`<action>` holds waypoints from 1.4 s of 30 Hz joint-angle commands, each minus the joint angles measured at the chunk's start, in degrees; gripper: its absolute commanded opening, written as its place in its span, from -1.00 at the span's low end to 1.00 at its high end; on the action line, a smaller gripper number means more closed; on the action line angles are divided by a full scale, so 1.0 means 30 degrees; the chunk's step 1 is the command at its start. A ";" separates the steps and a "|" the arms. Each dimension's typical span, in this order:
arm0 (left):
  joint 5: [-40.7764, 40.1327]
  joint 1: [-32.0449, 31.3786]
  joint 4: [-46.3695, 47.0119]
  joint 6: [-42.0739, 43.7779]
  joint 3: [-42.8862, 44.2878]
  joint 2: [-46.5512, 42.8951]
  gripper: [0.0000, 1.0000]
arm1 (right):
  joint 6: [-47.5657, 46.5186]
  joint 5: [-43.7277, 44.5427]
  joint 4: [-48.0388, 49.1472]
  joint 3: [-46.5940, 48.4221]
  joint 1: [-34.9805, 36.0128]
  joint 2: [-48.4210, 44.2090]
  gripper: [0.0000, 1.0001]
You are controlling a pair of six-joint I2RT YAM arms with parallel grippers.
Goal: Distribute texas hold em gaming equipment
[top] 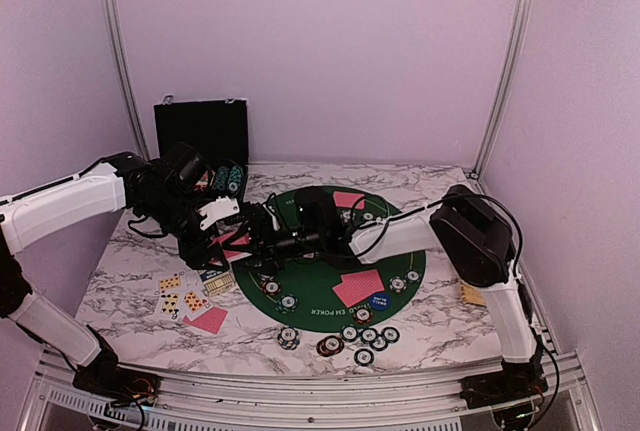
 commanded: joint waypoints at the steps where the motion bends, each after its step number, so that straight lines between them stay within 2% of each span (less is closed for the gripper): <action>1: 0.0398 0.0105 -0.0133 -0.0094 0.0312 -0.0127 -1.00 | -0.0331 0.0179 -0.0545 -0.0761 -0.0467 -0.0822 0.59; 7: 0.0350 0.0105 -0.0131 -0.0086 0.0337 -0.0129 -1.00 | -0.0516 0.0087 -0.0501 -0.1340 -0.0623 -0.1406 0.49; 14: 0.0293 0.0106 -0.0131 -0.0084 0.0322 -0.0093 -1.00 | -0.0506 -0.0175 -0.0219 -0.1678 -0.0789 -0.1864 0.28; 31: 0.0087 0.0105 -0.0133 -0.0017 0.0223 0.0006 -1.00 | -0.0283 -0.0593 0.0441 -0.2713 -0.1183 -0.3037 -0.56; 42: 0.0087 0.0105 -0.0122 0.0024 0.0185 0.0004 -1.00 | 0.0044 -0.0926 0.0887 -0.3003 -0.1432 -0.3365 -0.86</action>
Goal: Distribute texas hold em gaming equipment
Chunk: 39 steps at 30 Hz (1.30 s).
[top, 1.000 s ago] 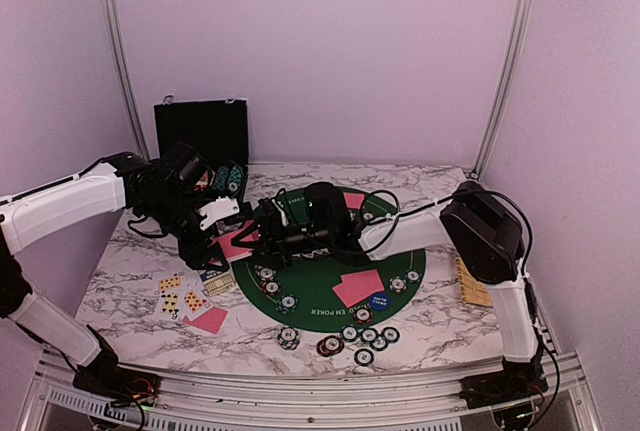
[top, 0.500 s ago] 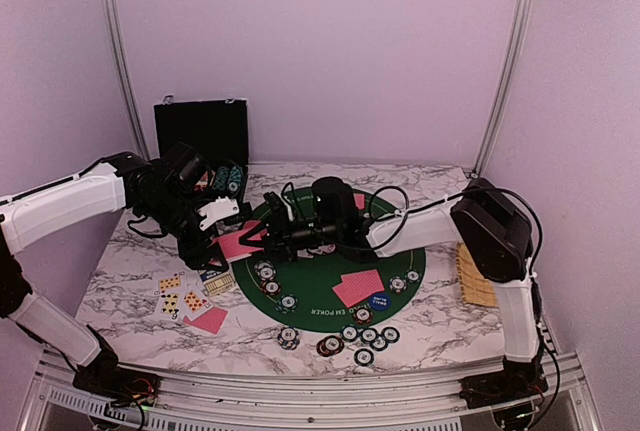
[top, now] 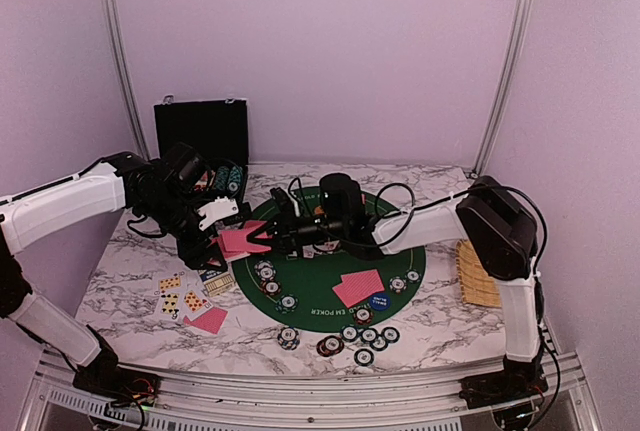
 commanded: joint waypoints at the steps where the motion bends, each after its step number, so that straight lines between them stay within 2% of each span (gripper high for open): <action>1: 0.0403 0.0119 0.0006 0.0002 0.0168 0.0017 -1.00 | 0.0104 -0.0375 0.0052 -0.0431 -0.0192 -0.0786 -0.88; 19: 0.0353 0.0113 0.0028 0.0014 0.0102 -0.0127 -1.00 | -0.0437 -0.0938 -0.0509 -0.1974 -0.1483 -0.2062 -0.95; 33: 0.0434 0.0112 0.0021 0.0031 0.0216 0.0066 -1.00 | -0.1135 -0.1496 -0.0789 -0.4230 -0.3966 -0.3677 -1.00; 39: 0.0524 0.0131 0.0006 -0.0033 0.0304 0.0151 -1.00 | -0.3650 -0.0726 -0.4072 -0.4029 -0.5676 -0.3894 -1.00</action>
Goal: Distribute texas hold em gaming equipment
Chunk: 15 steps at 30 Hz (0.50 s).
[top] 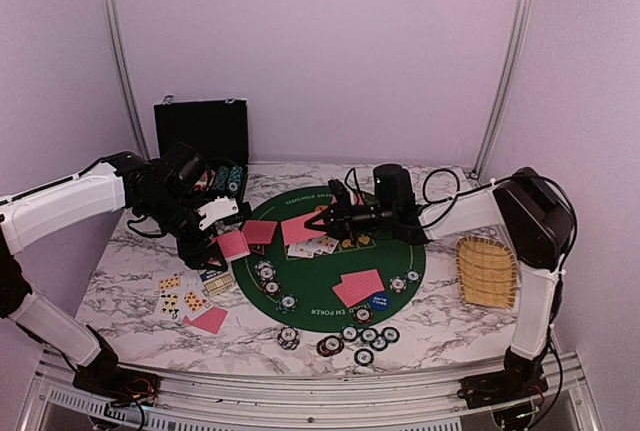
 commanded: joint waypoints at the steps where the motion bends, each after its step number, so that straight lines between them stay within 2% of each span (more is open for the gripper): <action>1: 0.0499 0.0101 -0.0009 -0.0015 0.0293 0.0170 -1.00 | -0.2704 0.0818 -0.3209 0.0478 -0.1386 -0.0684 -1.00; 8: 0.0600 0.0099 0.0020 -0.0035 0.0318 0.0423 -1.00 | -0.6751 0.4077 -0.8479 0.2489 -0.2243 0.0434 -1.00; 15: 0.0768 0.0112 0.0021 -0.0154 0.0469 0.0661 -1.00 | -0.7488 0.5060 -0.8793 0.3424 -0.2493 0.1682 -1.00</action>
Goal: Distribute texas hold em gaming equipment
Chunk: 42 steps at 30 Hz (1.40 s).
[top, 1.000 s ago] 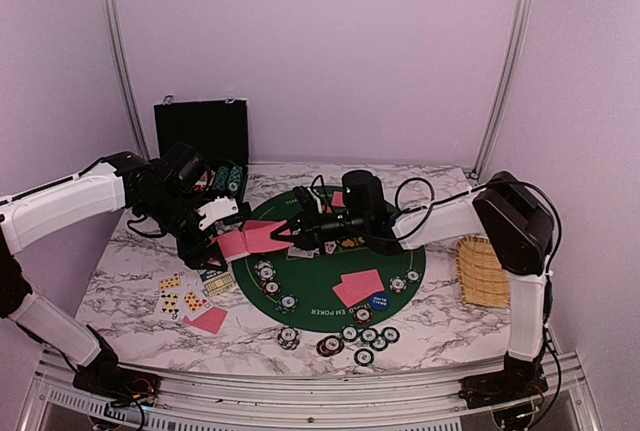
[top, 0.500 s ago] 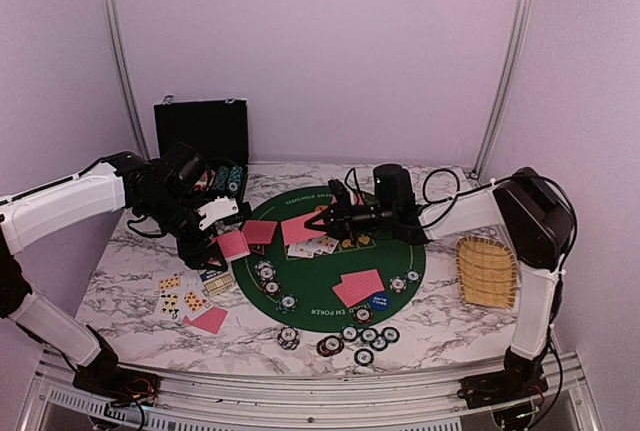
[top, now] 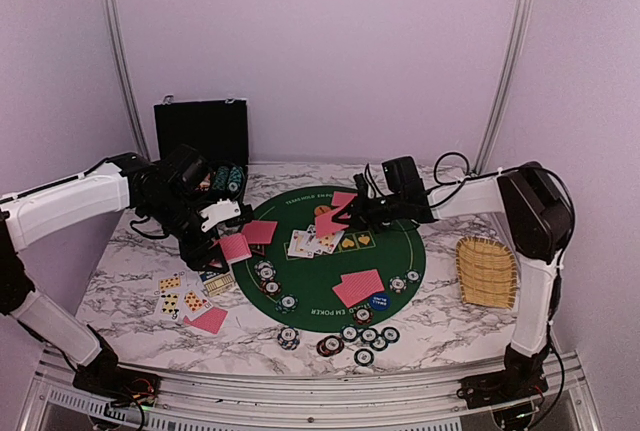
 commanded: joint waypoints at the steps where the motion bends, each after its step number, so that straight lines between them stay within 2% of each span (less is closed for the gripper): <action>1: 0.0600 0.0099 0.0020 -0.0177 0.0493 0.0214 -1.00 | -0.1244 0.1131 -0.1066 0.1114 -0.0212 0.1163 -1.00; 13: 0.0747 0.0105 0.0020 -0.0213 0.0265 0.0232 -1.00 | -0.1357 0.1291 -0.0486 0.1706 -0.0611 0.2735 -1.00; 22: 0.0762 0.0099 0.0020 -0.0154 0.0322 0.0238 -1.00 | -0.2177 0.1970 -0.1266 0.1627 -0.0655 0.2851 -1.00; 30: 0.0679 0.0103 0.0020 -0.0080 0.0454 0.0360 -1.00 | -0.2837 0.2369 -0.1883 0.1554 -0.0670 0.2647 -0.78; 42: 0.0781 0.0097 0.0021 -0.0238 0.0483 0.0344 -1.00 | -0.3309 0.2894 -0.3216 0.1445 -0.0670 0.2269 -0.77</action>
